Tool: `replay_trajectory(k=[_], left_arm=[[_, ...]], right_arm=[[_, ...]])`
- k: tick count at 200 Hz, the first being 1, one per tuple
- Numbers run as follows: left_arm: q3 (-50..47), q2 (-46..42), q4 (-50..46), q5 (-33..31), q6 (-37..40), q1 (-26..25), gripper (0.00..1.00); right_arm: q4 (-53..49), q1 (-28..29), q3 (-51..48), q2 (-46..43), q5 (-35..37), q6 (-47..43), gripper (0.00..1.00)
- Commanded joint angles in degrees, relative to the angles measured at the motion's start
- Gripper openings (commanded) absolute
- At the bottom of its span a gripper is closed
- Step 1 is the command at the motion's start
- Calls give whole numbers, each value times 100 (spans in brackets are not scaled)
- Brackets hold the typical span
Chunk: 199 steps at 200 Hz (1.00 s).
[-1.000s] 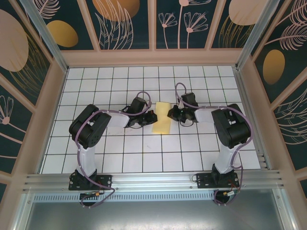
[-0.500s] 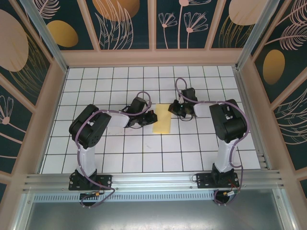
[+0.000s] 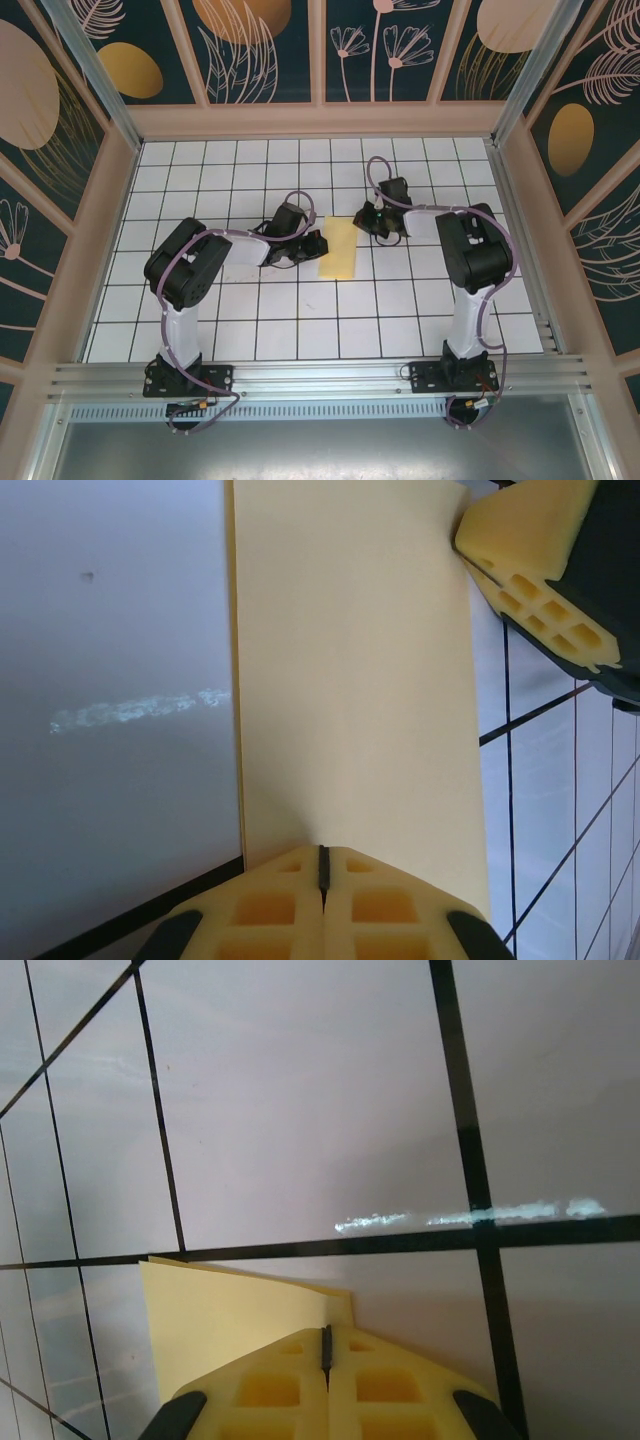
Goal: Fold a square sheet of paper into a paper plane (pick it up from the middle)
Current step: Fold the square sheet of paper in half at the center of the table.
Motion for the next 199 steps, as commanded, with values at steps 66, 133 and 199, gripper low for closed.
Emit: replay_trajectory(k=[66,133,199], left_arm=[[-242,537,-882,-654,154,23,7],[-233,498,-891,-663,152,25,7],[-223,378,-878,-680,112,19,7]], right_arm=[[-492,-51,483,2,370,-227,0],[-627,-47,616,317,320,-220,0],[-604,190,-110,-981,319,-218,2]])
